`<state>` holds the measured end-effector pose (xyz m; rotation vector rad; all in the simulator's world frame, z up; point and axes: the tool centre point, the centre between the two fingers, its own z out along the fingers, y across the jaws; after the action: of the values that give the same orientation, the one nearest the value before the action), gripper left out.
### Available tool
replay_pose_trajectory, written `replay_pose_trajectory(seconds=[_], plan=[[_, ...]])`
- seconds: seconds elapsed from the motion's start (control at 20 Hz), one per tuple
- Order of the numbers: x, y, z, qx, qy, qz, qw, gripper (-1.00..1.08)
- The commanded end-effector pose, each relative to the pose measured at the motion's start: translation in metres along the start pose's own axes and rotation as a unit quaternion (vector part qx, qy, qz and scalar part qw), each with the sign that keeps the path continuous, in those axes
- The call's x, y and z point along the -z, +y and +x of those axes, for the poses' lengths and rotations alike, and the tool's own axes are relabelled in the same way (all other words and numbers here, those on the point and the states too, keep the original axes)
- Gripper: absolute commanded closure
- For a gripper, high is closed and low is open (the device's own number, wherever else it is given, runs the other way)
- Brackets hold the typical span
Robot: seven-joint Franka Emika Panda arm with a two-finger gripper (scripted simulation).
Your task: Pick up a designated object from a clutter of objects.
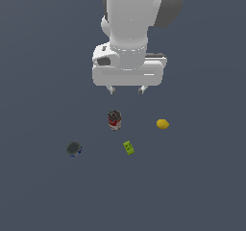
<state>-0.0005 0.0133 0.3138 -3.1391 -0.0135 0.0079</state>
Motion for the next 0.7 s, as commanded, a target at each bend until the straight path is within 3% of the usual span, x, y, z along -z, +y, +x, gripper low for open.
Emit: replay_pose_trajectory(seconds=[0.0, 0.65], plan=[[0.0000, 0.0000, 0.0000, 0.000, 0.000, 0.000, 1.0000, -0.92], [0.0025, 0.0070, 0.0092, 0.013, 0.009, -0.004, 0.9999, -0.92]])
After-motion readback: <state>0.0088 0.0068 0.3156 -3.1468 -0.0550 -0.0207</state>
